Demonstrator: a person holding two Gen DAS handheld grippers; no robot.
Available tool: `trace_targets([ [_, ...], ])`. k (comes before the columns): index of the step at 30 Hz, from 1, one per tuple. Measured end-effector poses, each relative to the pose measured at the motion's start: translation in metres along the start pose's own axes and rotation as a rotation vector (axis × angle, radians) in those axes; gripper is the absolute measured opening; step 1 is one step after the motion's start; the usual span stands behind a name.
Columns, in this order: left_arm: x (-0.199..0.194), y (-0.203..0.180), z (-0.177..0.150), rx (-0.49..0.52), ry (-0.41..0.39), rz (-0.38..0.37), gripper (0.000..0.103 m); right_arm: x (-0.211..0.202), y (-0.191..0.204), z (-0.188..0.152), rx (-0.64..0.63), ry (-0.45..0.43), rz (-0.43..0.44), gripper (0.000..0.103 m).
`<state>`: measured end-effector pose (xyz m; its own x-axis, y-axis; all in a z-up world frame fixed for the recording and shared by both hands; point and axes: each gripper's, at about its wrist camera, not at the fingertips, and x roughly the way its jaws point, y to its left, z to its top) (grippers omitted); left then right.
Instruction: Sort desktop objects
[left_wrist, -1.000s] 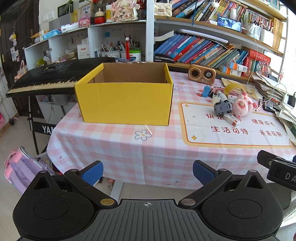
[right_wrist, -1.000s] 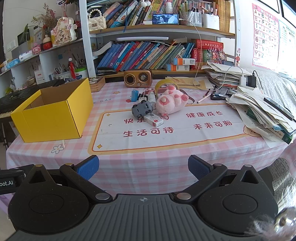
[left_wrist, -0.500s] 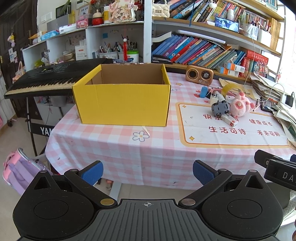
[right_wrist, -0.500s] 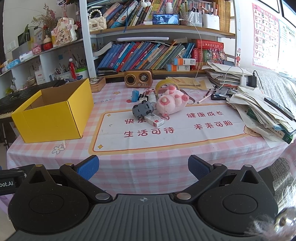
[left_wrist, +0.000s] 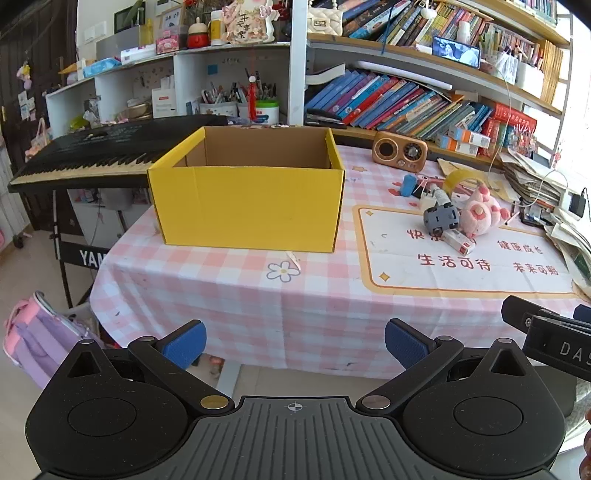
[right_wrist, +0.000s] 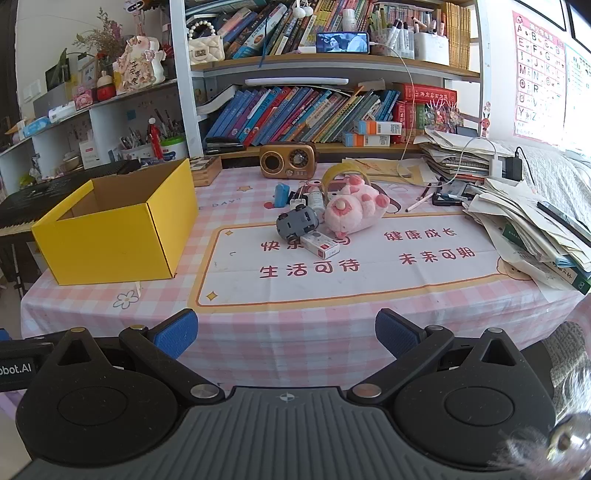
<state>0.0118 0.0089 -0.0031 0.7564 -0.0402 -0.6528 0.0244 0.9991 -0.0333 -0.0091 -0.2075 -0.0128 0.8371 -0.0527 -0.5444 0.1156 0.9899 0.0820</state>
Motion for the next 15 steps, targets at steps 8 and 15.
trace_targets([
  [8, 0.000, -0.001, 0.002, 0.004, -0.007, -0.017, 0.103, -0.003, -0.003, 0.001, 0.002, -0.010, -0.014, 0.103],
  [15, 0.008, -0.016, 0.005, 0.023, 0.001, -0.053, 0.103, -0.002, -0.018, 0.005, 0.021, -0.018, -0.045, 0.103],
])
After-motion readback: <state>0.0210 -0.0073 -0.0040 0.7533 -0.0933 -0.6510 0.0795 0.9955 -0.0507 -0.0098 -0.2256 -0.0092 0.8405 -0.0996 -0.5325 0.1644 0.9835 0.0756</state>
